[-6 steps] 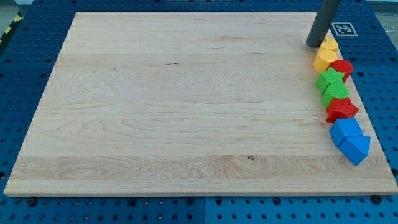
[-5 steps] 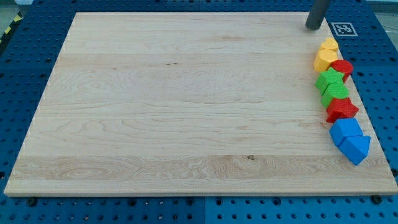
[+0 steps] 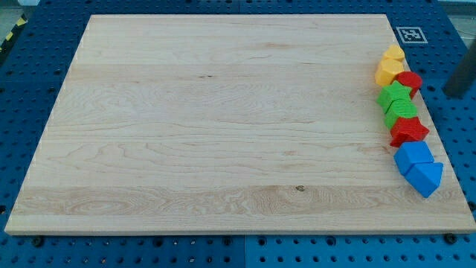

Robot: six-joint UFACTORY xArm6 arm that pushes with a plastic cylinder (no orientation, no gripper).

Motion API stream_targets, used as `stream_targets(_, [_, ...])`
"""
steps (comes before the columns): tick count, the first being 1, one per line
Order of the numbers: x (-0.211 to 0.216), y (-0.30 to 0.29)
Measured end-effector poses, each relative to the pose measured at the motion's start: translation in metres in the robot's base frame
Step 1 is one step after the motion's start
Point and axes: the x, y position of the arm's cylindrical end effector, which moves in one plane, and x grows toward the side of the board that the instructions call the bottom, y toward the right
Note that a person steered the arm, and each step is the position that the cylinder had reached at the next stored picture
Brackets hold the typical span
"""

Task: Move the red star to the bottom left side of the green circle

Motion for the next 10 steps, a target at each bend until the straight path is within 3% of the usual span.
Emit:
stream_targets(1, [0.05, -0.012])
stream_targets(5, [0.05, -0.111])
stream_targets(10, [0.043, -0.062])
